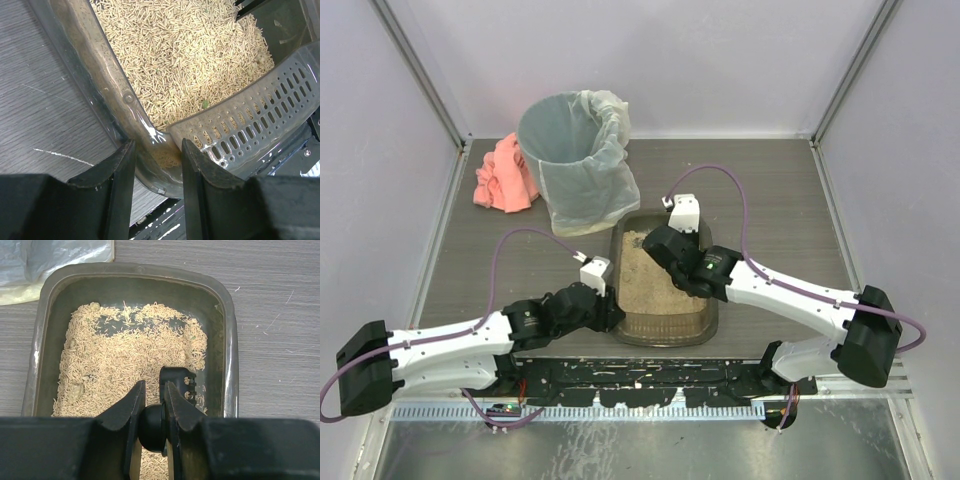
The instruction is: Clean the litter box
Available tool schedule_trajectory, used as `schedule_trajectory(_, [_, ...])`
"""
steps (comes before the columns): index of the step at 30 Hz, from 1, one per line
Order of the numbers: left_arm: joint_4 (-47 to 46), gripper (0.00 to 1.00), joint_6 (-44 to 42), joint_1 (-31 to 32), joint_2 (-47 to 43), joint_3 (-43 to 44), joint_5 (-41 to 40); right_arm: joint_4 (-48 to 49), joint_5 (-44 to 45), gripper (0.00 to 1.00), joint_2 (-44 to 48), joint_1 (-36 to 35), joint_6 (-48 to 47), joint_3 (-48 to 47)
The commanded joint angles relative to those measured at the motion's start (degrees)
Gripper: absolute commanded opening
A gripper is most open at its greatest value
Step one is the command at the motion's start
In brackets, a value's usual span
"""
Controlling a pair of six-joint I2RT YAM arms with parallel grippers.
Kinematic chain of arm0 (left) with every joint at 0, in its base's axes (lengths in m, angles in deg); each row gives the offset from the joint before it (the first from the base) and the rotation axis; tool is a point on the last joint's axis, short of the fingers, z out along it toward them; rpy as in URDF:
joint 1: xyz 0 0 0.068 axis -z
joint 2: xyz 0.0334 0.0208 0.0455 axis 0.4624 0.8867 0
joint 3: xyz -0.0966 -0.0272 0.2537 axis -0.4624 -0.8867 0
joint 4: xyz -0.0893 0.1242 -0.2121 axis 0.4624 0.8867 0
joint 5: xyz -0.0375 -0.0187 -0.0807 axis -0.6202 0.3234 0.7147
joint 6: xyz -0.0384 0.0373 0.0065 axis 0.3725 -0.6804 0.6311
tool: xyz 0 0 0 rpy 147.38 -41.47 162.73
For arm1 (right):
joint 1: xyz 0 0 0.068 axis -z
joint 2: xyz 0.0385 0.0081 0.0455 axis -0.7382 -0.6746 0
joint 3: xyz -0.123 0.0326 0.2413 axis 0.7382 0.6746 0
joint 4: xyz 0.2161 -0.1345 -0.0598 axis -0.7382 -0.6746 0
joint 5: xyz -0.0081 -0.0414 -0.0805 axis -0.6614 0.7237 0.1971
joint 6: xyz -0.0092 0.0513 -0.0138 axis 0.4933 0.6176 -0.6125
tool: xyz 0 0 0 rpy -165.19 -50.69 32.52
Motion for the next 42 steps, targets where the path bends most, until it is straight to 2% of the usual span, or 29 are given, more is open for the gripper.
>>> schedule_trajectory(1, [-6.7,0.36,-0.3,1.5,2.4,0.8,3.5,10.1,-12.1,0.01,-0.1,-1.5,12.8,1.1])
schedule_trajectory(13, [-7.7,0.35,-0.4,2.3,4.5,1.6,3.5,16.2,-12.4,0.01,4.9,-1.6,14.4,5.7])
schedule_trajectory(23, [-7.7,0.35,-0.4,3.0,5.2,2.1,3.2,17.6,-12.2,0.01,9.2,-0.7,16.5,10.9])
schedule_trajectory(35, [-7.2,0.34,-1.0,3.2,5.6,2.6,3.1,21.5,-11.7,0.01,19.1,0.5,21.7,24.7])
schedule_trajectory(42, [-7.8,0.34,-1.2,3.2,7.2,3.3,3.7,22.7,-11.0,0.01,19.6,0.7,26.1,29.7])
